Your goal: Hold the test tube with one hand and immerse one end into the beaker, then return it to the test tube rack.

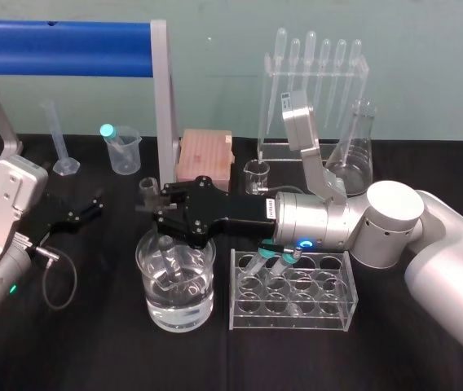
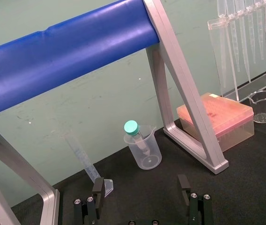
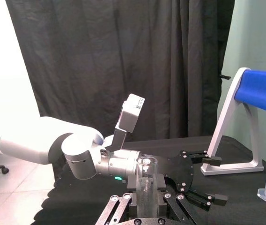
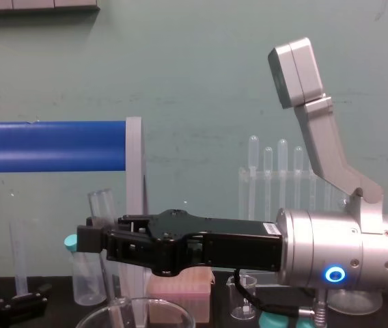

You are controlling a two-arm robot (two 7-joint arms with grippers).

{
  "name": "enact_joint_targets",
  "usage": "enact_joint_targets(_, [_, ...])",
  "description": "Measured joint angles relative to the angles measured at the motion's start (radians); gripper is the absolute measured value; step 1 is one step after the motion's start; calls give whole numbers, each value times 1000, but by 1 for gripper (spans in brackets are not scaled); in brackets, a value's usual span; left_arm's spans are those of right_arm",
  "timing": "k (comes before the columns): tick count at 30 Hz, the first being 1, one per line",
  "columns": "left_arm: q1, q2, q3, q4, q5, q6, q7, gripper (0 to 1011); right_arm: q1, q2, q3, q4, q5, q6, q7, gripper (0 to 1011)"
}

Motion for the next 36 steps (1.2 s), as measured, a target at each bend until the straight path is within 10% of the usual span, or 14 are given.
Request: enact_joint_targets(36, [0,0,0,0,0,0,0,1000,0,0,0,0,0,0,0,225])
